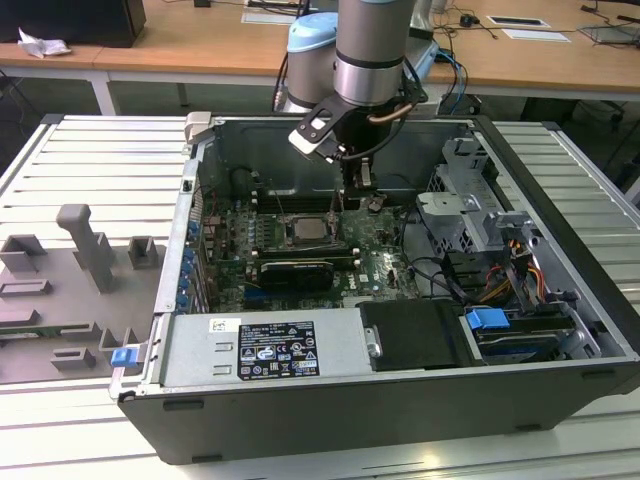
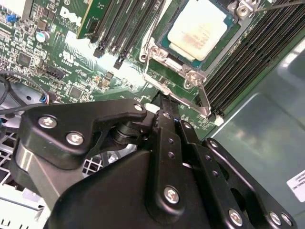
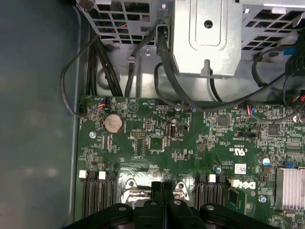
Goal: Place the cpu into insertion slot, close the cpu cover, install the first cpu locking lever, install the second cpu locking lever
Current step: 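Close the cpu cover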
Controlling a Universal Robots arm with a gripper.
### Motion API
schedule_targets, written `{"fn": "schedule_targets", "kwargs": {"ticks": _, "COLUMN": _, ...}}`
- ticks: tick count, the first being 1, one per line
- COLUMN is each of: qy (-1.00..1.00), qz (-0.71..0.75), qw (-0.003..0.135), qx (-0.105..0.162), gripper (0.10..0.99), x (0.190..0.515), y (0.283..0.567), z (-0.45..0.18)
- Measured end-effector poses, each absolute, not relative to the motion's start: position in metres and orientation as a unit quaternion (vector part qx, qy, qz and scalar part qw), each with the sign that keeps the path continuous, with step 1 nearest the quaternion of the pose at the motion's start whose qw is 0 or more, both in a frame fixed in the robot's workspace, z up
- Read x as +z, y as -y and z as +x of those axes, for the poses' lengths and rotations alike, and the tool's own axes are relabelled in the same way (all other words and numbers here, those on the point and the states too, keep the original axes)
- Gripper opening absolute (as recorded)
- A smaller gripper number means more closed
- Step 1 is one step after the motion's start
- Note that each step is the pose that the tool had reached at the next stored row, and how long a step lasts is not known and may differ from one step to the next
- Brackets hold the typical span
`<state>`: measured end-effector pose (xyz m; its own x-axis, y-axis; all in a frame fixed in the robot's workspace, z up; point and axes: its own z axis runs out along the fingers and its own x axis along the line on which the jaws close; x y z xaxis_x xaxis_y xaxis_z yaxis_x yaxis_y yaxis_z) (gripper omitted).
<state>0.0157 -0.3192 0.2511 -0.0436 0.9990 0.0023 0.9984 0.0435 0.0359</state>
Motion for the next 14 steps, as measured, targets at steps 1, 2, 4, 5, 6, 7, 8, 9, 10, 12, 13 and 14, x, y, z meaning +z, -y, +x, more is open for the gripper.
{"fn": "schedule_targets", "kwargs": {"ticks": 1, "qy": -0.722, "qz": 0.691, "qw": 0.012, "qx": 0.014, "gripper": 0.106, "x": 0.251, "y": 0.319, "z": 0.015}}
{"fn": "schedule_targets", "kwargs": {"ticks": 2, "qy": -0.722, "qz": 0.691, "qw": 0.012, "qx": 0.014, "gripper": 0.106, "x": 0.251, "y": 0.319, "z": 0.012}}
{"fn": "schedule_targets", "kwargs": {"ticks": 4, "qy": -0.722, "qz": 0.691, "qw": 0.012, "qx": 0.014, "gripper": 0.106, "x": 0.251, "y": 0.319, "z": 0.010}}
{"fn": "schedule_targets", "kwargs": {"ticks": 5, "qy": -0.722, "qz": 0.691, "qw": 0.012, "qx": 0.014, "gripper": 0.106, "x": 0.251, "y": 0.319, "z": 0.008}}
{"fn": "schedule_targets", "kwargs": {"ticks": 6, "qy": -0.722, "qz": 0.691, "qw": 0.012, "qx": 0.014, "gripper": 0.106, "x": 0.251, "y": 0.319, "z": 0.006}}
{"fn": "schedule_targets", "kwargs": {"ticks": 7, "qy": -0.722, "qz": 0.691, "qw": 0.012, "qx": 0.014, "gripper": 0.106, "x": 0.251, "y": 0.319, "z": 0.004}}
{"fn": "schedule_targets", "kwargs": {"ticks": 8, "qy": -0.722, "qz": 0.691, "qw": 0.012, "qx": 0.014, "gripper": 0.106, "x": 0.251, "y": 0.319, "z": 0.002}}
{"fn": "schedule_targets", "kwargs": {"ticks": 9, "qy": -0.722, "qz": 0.691, "qw": 0.012, "qx": 0.014, "gripper": 0.106, "x": 0.251, "y": 0.319, "z": 0.001}}
{"fn": "schedule_targets", "kwargs": {"ticks": 10, "qy": -0.722, "qz": 0.691, "qw": 0.012, "qx": 0.014, "gripper": 0.106, "x": 0.251, "y": 0.319, "z": 0.000}}
{"fn": "schedule_targets", "kwargs": {"ticks": 12, "qy": -0.722, "qz": 0.691, "qw": 0.012, "qx": 0.014, "gripper": 0.106, "x": 0.251, "y": 0.319, "z": -0.003}}
{"fn": "schedule_targets", "kwargs": {"ticks": 13, "qy": -0.722, "qz": 0.691, "qw": 0.012, "qx": 0.014, "gripper": 0.106, "x": 0.251, "y": 0.319, "z": -0.004}}
{"fn": "schedule_targets", "kwargs": {"ticks": 14, "qy": -0.722, "qz": 0.691, "qw": 0.012, "qx": 0.014, "gripper": 0.106, "x": 0.251, "y": 0.319, "z": -0.006}}
